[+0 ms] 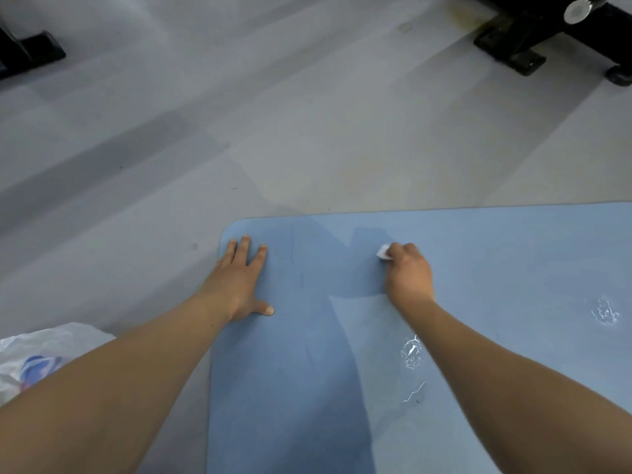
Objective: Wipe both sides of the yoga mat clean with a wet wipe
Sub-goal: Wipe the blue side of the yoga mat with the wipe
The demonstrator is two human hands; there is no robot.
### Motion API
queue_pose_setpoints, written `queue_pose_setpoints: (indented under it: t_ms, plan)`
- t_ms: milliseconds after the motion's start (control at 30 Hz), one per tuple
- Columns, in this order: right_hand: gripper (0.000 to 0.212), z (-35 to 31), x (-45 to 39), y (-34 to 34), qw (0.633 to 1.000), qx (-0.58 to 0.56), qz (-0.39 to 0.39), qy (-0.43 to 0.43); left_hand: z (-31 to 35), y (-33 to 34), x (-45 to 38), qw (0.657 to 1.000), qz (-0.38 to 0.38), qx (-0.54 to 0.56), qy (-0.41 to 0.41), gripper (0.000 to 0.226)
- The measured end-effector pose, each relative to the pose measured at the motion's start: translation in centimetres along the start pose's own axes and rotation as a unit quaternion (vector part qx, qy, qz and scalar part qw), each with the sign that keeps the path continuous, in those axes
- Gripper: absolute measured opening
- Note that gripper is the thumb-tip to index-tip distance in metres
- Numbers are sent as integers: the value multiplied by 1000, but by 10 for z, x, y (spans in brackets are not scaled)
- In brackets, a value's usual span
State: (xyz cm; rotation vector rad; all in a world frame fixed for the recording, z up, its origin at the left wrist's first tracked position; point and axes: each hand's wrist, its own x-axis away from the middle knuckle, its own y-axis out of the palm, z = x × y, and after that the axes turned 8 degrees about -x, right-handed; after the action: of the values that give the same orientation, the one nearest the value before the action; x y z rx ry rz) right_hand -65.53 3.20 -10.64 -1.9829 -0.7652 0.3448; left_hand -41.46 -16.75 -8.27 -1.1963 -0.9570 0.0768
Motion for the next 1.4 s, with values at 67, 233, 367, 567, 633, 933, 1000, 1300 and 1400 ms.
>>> queue_pose_setpoints:
  t_ms: [67, 233, 367, 567, 633, 933, 1000, 1300, 1400]
  plan:
    - [26, -40, 19, 30, 997, -40, -41, -53, 0, 3, 6, 1000, 18, 15, 5, 115]
    - [29, -135, 74, 83, 967, -85, -162, -178, 8, 28, 31, 992, 108, 66, 24, 73]
    - [26, -110, 68, 68, 967, -20, -159, -198, 3, 27, 34, 996, 81, 23, 40, 79]
    - [28, -8, 33, 9, 997, 26, -48, -63, 1, 22, 38, 996, -23, -58, 56, 129]
    - [37, 16, 29, -3, 999, 41, -19, -21, 4, 25, 38, 993, -42, -95, 55, 143]
    - [16, -66, 94, 63, 990, -97, -76, -71, 11, 38, 59, 993, 8, -97, 62, 136]
    - [27, -98, 120, 77, 978, -75, -130, -148, 15, 41, 65, 995, 24, -72, 62, 127]
    - [12, -8, 76, 20, 991, 19, -47, -122, 15, 47, 76, 996, -12, -63, 64, 131]
    - [15, 41, 60, -14, 999, 41, -3, -23, 24, 46, 76, 993, -23, -94, 62, 133]
